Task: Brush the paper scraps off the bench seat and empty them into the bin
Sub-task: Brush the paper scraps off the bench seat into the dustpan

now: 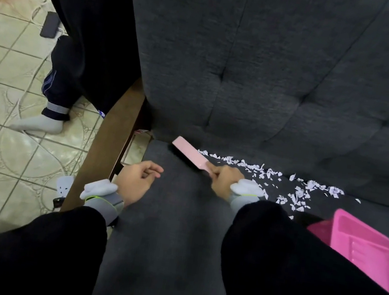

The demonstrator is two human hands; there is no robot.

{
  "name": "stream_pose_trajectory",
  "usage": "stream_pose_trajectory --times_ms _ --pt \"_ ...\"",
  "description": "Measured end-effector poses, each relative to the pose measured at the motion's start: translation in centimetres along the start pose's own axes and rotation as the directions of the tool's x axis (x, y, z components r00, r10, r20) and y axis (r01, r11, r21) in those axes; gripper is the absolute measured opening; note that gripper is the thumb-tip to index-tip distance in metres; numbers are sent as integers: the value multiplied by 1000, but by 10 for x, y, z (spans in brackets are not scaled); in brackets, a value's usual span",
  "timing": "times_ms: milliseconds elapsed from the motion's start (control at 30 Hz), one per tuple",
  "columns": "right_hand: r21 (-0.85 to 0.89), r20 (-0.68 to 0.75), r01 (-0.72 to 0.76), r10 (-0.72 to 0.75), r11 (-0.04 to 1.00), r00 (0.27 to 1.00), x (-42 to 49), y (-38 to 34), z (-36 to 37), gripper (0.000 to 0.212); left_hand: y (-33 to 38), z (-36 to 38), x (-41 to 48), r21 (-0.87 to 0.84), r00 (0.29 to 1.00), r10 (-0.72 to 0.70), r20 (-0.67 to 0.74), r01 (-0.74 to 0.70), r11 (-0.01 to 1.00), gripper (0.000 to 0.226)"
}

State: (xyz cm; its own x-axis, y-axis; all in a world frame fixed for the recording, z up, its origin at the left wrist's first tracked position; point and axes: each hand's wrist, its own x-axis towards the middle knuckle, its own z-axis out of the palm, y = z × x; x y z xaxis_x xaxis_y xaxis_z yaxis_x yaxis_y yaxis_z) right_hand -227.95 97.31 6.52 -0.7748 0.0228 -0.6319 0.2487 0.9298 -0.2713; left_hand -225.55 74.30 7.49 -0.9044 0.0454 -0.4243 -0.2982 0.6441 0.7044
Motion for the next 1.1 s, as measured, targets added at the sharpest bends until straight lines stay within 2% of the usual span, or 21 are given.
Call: stream_pose_trajectory --times_ms 233,367,467,600,733,800,967,1100 --pt "-76 -15 -239 238 968 971 -44 91 -22 40 14 10 -5 -13 999 28 43 -27 1000 26" --pt "6 -58 -327 326 945 943 -73 128 -40 38 15 18 -9 -2 998 21 56 -21 1000 26" --pt "50 -64 -274 276 961 959 -82 131 -47 40 11 22 -9 16 998 1 68 -2 1000 25" --pt "26 -24 -123 123 992 992 -70 102 -42 45 5 24 2 81 997 -30 70 24 996 23" --pt "18 6 6 -6 1000 1000 -41 71 -32 27 0 30 28 186 996 -46 74 31 982 23" --pt "5 36 54 -54 999 998 -23 57 -25 25 -4 34 42 270 994 -70 83 46 962 25" --pt "35 68 113 -116 993 991 12 29 -12 19 -8 48 61 416 972 -101 214 2 909 43" --pt "-24 113 68 -65 997 991 31 10 -3 23 -17 61 64 456 930 -163 330 -5 890 54"
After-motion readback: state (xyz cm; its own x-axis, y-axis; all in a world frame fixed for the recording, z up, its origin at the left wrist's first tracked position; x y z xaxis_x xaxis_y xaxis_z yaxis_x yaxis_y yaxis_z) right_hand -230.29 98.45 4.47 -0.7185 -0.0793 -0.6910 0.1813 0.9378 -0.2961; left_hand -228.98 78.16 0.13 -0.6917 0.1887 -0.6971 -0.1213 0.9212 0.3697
